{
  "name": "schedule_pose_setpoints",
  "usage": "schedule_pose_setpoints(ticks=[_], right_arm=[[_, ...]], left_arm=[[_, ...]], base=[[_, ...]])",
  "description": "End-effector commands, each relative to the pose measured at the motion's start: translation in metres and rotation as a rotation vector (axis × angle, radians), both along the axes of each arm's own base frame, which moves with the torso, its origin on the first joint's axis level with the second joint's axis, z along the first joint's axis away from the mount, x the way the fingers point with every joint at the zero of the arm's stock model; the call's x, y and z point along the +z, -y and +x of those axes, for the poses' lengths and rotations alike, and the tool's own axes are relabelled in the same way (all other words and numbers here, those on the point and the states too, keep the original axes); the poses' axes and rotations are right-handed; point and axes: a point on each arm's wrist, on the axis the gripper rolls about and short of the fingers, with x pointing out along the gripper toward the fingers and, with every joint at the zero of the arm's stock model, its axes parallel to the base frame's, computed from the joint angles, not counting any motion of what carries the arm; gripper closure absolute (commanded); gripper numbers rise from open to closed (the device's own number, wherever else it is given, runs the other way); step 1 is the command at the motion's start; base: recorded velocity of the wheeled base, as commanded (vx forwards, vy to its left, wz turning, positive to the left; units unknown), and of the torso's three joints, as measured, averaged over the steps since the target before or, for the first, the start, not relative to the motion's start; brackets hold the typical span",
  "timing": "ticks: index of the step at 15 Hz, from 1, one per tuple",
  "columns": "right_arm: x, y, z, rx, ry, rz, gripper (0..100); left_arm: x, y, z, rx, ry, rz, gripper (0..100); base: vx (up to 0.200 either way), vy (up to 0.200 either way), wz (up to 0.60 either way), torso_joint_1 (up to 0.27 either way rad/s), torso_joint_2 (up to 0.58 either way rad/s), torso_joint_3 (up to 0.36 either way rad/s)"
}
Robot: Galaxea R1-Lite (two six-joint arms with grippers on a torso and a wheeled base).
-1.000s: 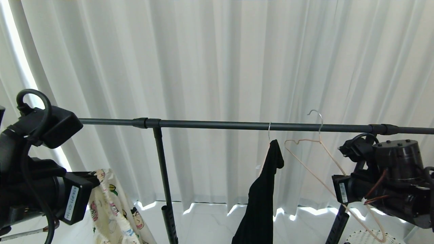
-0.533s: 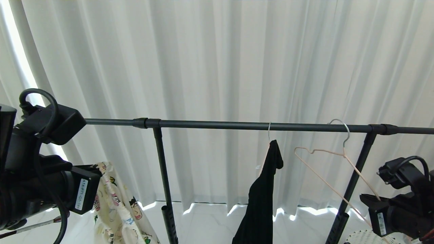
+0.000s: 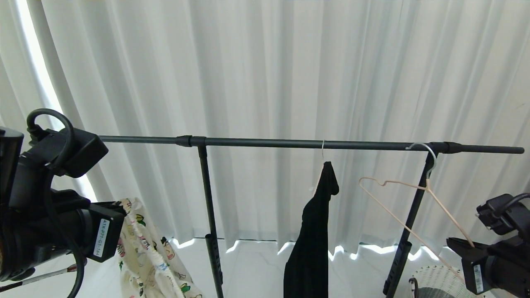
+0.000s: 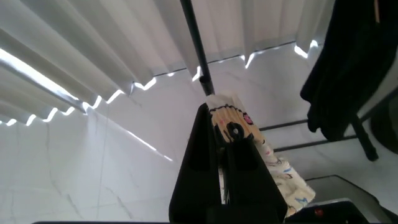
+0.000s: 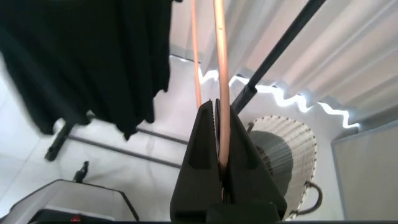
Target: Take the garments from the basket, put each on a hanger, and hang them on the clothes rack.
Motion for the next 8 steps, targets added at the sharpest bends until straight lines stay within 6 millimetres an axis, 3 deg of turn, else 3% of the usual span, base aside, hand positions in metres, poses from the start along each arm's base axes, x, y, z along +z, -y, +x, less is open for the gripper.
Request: schedule_pose_setpoints(ticks=[1, 4, 8], right_arm=[[0.001, 0.000, -0.001, 0.013, 0.005, 0.010, 100], [0.005, 0.000, -0.005, 0.059, 0.014, 0.037, 100], [0.012, 0.000, -0.026, 0.229, 0.001, 0.104, 100]], left_arm=[[0.000, 0.002, -0.001, -0.016, -0.001, 0.000, 100], [-0.001, 0.004, -0.001, -0.027, -0.005, 0.003, 100], [-0.005, 0.007, 0.001, -0.033, -0.023, 0.010, 100]], base=[[-0.200, 0.000, 0.00, 0.007, 0.00, 0.007], [-0.200, 0.000, 0.00, 0.001, 0.01, 0.001], [-0.200, 0.000, 0.00, 0.001, 0.00, 0.004]])
